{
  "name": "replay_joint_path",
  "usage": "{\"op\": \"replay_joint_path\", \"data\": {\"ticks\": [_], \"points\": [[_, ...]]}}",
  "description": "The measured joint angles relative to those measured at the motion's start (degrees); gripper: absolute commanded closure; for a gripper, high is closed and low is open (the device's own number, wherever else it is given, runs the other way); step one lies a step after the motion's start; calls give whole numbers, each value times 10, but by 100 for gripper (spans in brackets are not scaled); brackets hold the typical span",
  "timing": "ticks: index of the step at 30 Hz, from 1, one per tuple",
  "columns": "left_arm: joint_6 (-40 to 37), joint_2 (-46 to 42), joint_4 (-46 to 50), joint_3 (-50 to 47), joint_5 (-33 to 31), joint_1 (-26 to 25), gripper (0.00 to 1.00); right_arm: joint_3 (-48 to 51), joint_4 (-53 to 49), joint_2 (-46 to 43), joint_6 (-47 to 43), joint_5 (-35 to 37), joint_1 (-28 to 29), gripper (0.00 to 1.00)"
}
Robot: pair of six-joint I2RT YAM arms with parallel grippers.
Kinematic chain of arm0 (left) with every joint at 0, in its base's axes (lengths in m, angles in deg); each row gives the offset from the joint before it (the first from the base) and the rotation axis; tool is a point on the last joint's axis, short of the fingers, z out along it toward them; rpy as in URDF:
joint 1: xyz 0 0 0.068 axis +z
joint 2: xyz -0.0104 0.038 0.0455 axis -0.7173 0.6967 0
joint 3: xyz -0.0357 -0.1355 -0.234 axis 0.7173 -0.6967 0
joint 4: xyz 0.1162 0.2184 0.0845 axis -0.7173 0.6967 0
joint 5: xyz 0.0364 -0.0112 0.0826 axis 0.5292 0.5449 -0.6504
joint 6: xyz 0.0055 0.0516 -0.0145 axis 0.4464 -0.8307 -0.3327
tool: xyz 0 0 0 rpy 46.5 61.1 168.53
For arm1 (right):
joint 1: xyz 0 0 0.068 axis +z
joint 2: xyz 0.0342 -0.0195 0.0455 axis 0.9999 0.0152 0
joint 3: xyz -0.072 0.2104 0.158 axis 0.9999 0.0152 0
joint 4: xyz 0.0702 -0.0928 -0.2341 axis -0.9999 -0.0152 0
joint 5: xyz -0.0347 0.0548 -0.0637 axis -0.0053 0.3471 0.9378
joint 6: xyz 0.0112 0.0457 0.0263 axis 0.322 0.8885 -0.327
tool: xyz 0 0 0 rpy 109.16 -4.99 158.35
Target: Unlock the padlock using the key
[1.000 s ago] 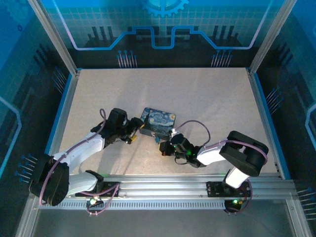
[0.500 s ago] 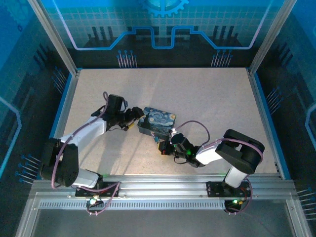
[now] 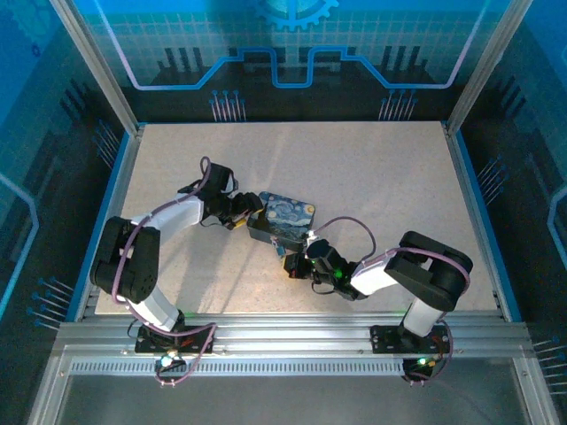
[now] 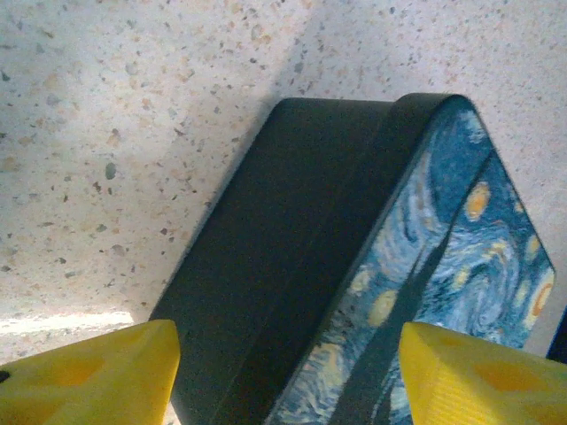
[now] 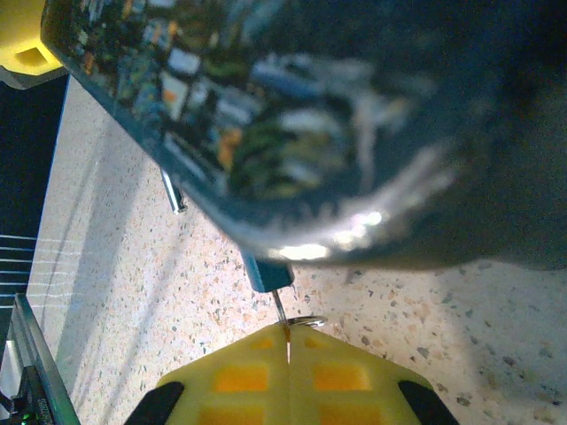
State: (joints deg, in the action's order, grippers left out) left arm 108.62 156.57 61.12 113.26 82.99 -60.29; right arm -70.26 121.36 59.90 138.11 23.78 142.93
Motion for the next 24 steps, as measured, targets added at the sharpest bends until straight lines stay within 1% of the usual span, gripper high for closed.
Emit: {"op": "replay_joint_path", "data": {"ticks": [6, 12, 17, 24], "points": [[-3, 7, -4, -2, 2, 0, 41, 0, 0, 1, 0, 0, 0, 91], [-3, 1, -29, -20, 5, 0, 42, 0, 0, 1, 0, -2, 0, 90], [-3, -5, -47, -32, 5, 0, 42, 0, -3, 1, 0, -2, -2, 87], [-3, -16, -60, -48, 4, 0, 42, -2, -35, -12, -10, 0, -2, 78]]}}
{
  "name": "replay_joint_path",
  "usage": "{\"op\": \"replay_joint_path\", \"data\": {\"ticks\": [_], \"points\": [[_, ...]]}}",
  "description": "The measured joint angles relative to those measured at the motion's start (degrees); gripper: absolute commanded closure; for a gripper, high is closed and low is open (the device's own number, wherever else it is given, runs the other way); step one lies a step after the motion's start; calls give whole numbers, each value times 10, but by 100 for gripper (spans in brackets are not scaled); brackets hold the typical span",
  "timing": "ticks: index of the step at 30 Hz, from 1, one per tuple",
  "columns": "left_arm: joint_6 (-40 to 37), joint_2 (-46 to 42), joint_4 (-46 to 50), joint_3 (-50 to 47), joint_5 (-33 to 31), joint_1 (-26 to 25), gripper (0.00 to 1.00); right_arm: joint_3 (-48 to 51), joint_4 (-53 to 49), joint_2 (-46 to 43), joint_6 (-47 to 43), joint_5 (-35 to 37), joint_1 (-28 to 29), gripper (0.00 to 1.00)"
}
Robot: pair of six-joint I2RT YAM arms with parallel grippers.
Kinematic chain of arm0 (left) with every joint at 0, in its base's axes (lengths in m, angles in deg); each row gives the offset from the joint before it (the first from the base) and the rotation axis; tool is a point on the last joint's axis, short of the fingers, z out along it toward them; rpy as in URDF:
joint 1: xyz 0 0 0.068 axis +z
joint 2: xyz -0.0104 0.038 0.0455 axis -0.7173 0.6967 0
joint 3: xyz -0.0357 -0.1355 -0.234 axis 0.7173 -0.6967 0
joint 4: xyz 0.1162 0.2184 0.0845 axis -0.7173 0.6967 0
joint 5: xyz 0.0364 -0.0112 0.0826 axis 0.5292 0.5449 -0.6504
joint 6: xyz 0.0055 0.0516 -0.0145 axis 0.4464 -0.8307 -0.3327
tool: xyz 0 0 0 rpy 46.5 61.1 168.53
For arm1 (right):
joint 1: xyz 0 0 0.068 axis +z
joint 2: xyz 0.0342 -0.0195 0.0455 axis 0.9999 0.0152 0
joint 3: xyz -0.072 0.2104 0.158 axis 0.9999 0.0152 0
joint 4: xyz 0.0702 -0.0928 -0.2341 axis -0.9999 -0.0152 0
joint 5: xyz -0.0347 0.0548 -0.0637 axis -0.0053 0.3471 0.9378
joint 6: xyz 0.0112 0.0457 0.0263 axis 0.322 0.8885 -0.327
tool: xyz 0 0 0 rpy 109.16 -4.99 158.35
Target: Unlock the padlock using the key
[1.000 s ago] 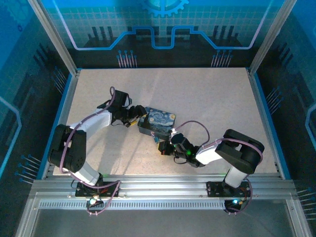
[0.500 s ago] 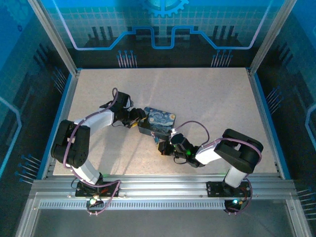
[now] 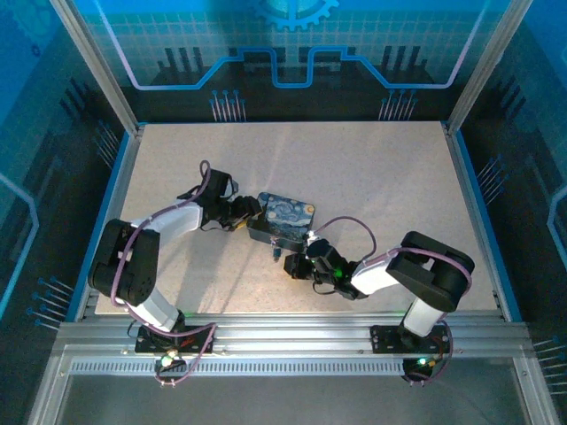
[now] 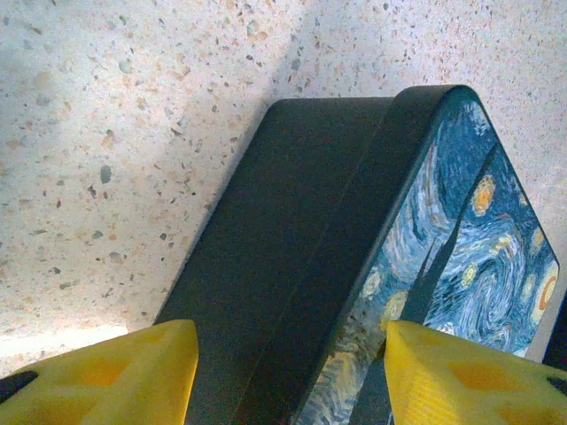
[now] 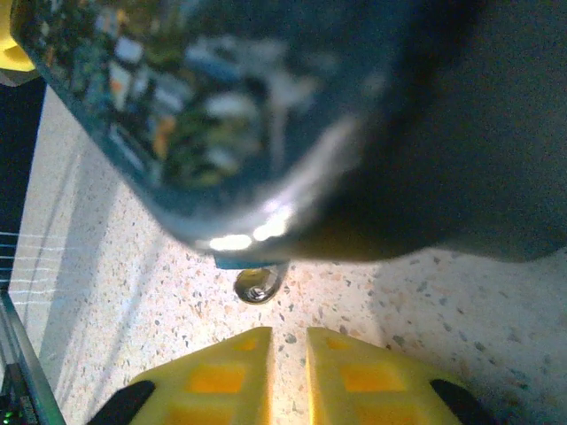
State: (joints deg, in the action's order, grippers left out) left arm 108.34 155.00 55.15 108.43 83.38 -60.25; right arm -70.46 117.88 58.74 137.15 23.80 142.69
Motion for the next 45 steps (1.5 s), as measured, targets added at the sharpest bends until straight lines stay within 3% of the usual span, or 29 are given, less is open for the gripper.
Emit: {"op": "replay_joint_path", "data": {"ticks": [11, 30, 45], "points": [[4, -38, 0, -39, 0, 0, 43, 0, -49, -73, -53, -5, -17, 66], [37, -132, 14, -120, -2, -15, 43, -40, -49, -65, -153, -129, -119, 50], [50, -139, 15, -126, -4, -25, 43, -2, -10, -72, -171, -159, -121, 35]]}}
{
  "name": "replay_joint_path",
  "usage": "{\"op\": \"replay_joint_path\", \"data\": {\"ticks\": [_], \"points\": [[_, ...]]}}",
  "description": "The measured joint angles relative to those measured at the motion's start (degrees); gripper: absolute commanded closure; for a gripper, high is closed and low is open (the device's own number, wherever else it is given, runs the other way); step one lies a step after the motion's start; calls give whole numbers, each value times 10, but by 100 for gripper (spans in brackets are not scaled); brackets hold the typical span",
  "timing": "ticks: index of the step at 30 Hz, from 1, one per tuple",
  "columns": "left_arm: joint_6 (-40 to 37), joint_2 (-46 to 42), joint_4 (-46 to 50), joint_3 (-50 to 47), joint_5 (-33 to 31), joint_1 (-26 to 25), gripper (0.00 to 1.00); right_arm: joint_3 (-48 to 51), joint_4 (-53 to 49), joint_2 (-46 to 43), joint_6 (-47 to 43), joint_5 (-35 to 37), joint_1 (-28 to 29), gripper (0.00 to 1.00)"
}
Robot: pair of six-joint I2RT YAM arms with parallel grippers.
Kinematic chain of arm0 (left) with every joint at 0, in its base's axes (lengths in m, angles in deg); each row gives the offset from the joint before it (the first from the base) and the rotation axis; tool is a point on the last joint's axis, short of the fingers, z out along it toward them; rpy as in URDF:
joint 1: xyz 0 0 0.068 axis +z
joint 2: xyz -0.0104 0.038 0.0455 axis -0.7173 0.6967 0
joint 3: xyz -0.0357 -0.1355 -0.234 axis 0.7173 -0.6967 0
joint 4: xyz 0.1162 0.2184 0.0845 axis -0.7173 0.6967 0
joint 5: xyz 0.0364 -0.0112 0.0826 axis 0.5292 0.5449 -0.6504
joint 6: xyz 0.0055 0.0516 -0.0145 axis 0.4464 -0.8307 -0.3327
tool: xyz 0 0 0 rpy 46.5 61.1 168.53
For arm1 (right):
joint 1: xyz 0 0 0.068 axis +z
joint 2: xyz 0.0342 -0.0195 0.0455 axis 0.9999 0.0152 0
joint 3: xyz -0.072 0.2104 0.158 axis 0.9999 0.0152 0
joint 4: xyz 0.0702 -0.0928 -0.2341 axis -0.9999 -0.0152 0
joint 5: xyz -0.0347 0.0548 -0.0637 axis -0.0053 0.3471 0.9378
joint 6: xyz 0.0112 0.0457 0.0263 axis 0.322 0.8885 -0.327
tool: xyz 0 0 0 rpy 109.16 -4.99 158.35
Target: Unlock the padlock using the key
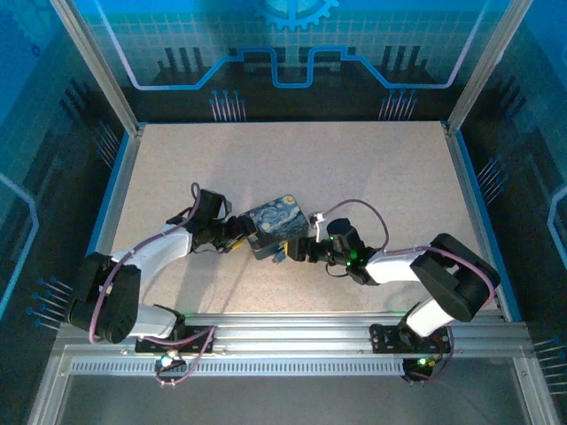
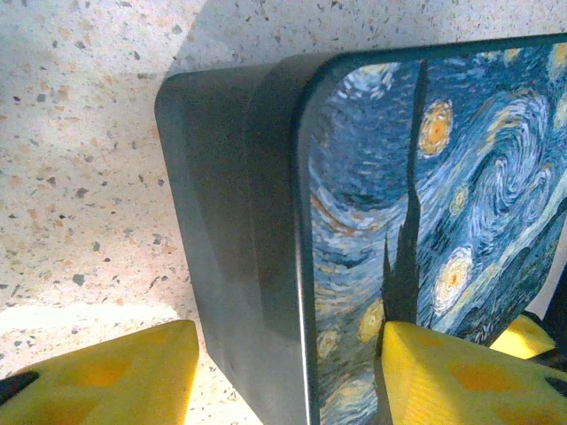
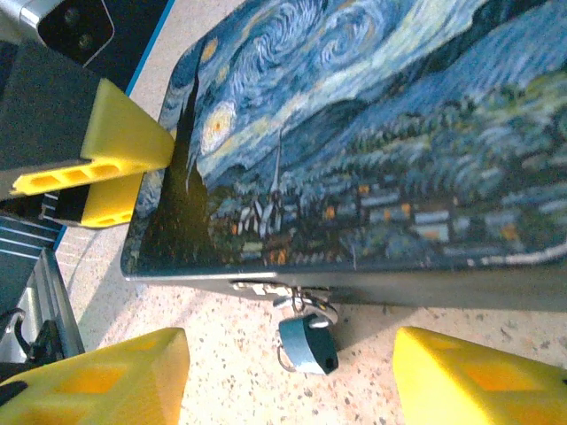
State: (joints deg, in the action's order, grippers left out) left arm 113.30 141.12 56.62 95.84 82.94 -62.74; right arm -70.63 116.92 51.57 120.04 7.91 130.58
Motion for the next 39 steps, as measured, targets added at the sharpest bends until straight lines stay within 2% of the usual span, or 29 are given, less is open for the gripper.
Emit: {"op": "replay_joint_path", "data": {"ticks": [6, 17, 27, 39], "points": [[0, 0, 0, 0, 0, -1, 43, 4, 35, 8, 0, -23, 0, 35], [0, 0, 0, 0, -2, -1, 43, -6, 80, 92, 15, -46, 1, 40], [0, 0, 0, 0, -2, -1, 43, -16, 142, 144, 24, -65, 1, 50], [0, 0, 0, 0, -2, -1, 43, -19, 178, 167, 26, -73, 1, 61]]}}
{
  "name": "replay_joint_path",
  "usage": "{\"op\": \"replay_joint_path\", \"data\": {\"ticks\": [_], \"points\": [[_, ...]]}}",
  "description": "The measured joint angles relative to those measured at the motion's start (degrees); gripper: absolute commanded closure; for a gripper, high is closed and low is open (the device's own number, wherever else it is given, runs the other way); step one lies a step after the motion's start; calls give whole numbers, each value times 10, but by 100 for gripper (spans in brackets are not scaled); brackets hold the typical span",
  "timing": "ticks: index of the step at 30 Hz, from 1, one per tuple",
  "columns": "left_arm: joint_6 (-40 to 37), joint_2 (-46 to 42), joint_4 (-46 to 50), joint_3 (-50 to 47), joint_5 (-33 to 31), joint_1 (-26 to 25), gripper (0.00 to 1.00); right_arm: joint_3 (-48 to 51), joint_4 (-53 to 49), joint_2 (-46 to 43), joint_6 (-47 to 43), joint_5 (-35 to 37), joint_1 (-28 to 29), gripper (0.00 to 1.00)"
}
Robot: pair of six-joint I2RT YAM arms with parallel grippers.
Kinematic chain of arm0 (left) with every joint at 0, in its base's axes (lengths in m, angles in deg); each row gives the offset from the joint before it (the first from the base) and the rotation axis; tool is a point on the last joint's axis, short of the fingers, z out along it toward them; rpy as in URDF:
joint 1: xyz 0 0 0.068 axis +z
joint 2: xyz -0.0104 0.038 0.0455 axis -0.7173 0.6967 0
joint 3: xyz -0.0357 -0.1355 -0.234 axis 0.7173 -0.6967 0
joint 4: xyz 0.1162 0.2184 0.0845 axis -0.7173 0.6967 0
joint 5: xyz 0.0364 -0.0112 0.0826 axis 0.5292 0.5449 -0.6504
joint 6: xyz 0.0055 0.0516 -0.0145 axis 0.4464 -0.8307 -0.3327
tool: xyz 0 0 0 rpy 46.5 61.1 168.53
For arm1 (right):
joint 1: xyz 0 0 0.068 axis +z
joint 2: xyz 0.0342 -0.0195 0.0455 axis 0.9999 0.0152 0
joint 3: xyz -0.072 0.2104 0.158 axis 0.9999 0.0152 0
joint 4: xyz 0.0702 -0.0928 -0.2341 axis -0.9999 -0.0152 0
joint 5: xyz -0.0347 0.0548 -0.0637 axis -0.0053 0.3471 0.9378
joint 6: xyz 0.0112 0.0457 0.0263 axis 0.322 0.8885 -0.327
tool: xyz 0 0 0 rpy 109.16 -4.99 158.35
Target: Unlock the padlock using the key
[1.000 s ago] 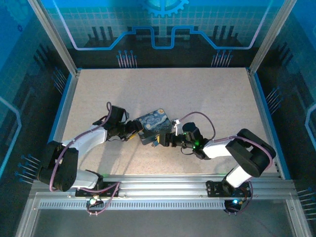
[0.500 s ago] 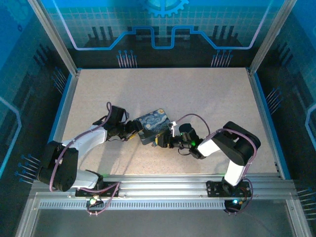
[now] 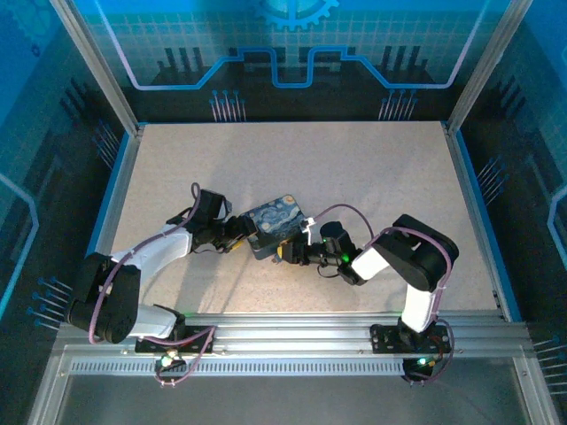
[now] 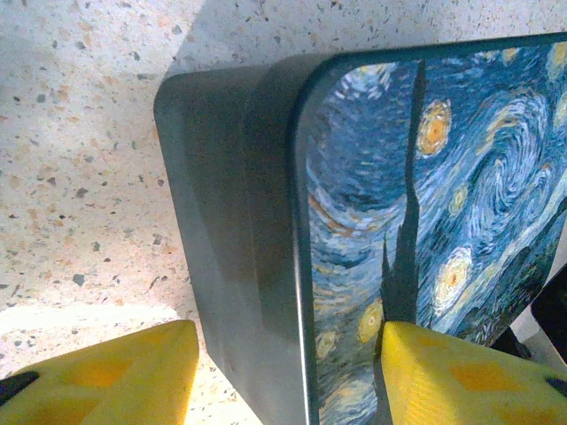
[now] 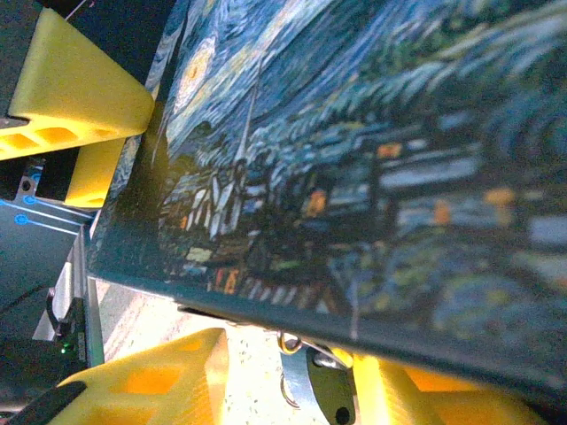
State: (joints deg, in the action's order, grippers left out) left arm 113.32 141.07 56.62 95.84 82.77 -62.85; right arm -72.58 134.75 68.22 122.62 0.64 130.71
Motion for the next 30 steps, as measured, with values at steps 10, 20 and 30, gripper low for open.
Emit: {"op": "replay_joint_path", "data": {"ticks": [10, 20, 30], "points": [[0, 0, 0, 0, 0, 0, 43, 0, 0, 0, 0, 0, 0, 70], [0, 0, 0, 0, 0, 0, 43, 0, -5, 0, -11, 3, 0, 83], [0, 0, 0, 0, 0, 0, 43, 4, -10, -4, -10, 5, 0, 91]]}}
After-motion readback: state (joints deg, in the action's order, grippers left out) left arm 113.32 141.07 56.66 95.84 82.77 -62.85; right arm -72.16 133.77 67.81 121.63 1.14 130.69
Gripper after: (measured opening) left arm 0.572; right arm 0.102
